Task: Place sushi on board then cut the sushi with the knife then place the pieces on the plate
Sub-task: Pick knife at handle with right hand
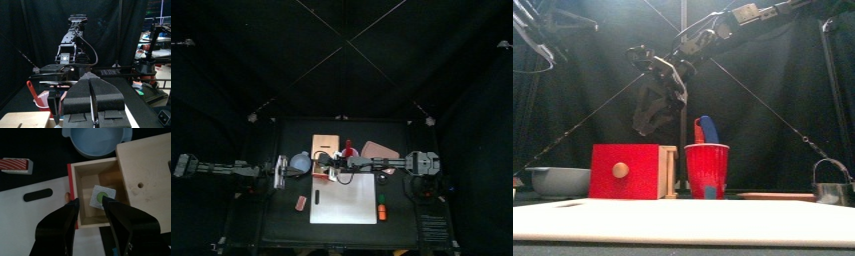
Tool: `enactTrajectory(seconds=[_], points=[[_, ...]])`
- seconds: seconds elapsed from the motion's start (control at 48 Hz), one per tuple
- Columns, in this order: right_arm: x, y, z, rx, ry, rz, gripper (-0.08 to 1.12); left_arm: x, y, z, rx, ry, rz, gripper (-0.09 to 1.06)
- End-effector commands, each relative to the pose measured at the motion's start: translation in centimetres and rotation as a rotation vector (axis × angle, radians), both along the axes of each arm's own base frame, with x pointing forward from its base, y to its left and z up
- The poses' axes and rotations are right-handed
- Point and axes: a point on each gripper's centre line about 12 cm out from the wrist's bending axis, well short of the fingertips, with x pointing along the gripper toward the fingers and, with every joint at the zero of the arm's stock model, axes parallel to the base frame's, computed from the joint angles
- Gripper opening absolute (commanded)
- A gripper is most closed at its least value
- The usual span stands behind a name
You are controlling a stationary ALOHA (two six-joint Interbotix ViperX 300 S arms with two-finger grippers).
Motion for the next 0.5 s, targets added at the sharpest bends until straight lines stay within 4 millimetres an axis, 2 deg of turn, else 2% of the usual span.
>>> enactTrajectory(seconds=[0.021, 0.229, 0.5], points=[[0.0, -0.6, 2.4, -0.046, -0.043, -0.016, 0.8, 0.1, 0.0, 0.6, -0.002, -0.017, 0.002, 0.05], [0.0, -0.5, 2.4, -0.093, 0.013, -0.094, 0.91, 0.1, 0.1, 0.5, -0.003, -0.014, 0.004, 0.05], [0.9, 1.5, 2.3, -0.117, 0.024, -0.203, 0.93, 0.0, 0.1, 0.0, -0.003, -0.001, 0.004, 0.05]])
